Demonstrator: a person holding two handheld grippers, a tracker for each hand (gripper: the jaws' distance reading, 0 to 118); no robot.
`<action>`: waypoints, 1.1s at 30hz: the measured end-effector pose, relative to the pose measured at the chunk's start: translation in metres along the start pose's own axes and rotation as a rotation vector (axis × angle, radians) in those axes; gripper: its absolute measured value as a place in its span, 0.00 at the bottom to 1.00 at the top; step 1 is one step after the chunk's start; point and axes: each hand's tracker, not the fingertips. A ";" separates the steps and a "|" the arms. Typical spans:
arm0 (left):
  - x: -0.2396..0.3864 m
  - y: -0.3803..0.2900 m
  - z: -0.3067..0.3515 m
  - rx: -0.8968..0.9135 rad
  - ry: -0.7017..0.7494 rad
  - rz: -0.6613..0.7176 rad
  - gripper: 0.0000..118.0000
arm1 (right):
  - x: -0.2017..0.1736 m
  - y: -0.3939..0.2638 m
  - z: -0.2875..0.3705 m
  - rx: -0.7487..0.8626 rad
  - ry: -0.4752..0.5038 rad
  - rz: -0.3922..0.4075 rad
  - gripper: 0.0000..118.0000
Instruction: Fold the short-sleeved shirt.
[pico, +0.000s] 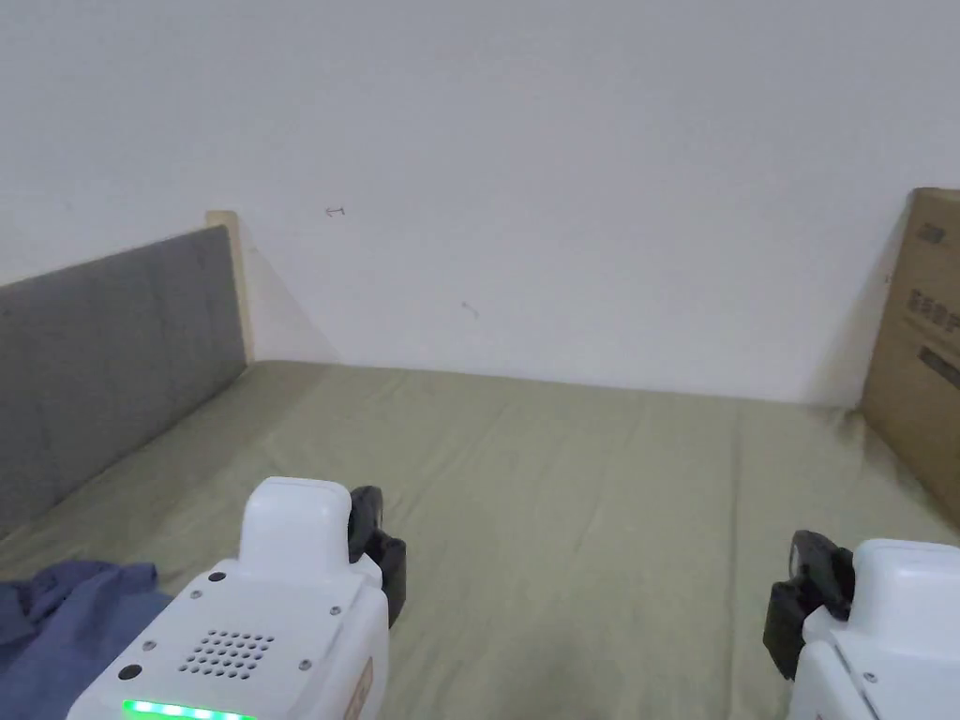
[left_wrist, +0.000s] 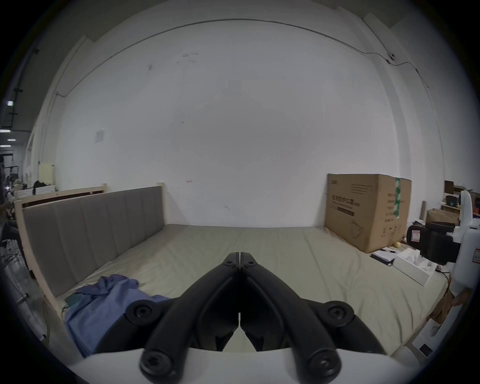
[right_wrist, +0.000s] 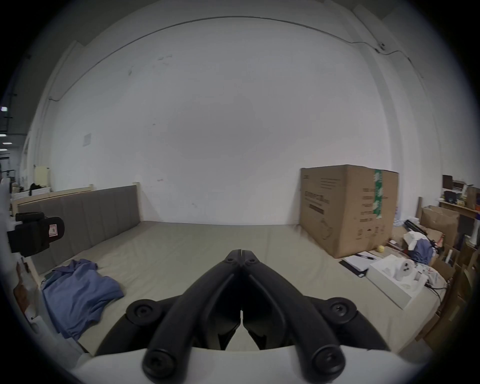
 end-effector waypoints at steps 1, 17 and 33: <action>-0.008 0.001 0.005 0.004 0.037 -0.004 0.00 | -0.007 0.001 -0.004 -0.001 0.015 0.003 0.00; -0.175 -0.031 0.002 -0.269 0.471 0.113 0.00 | -0.144 -0.003 -0.043 -0.082 0.379 0.032 0.00; -0.280 -0.170 -0.194 -0.823 0.485 0.319 1.00 | -0.159 -0.048 -0.110 -0.315 0.342 0.086 0.00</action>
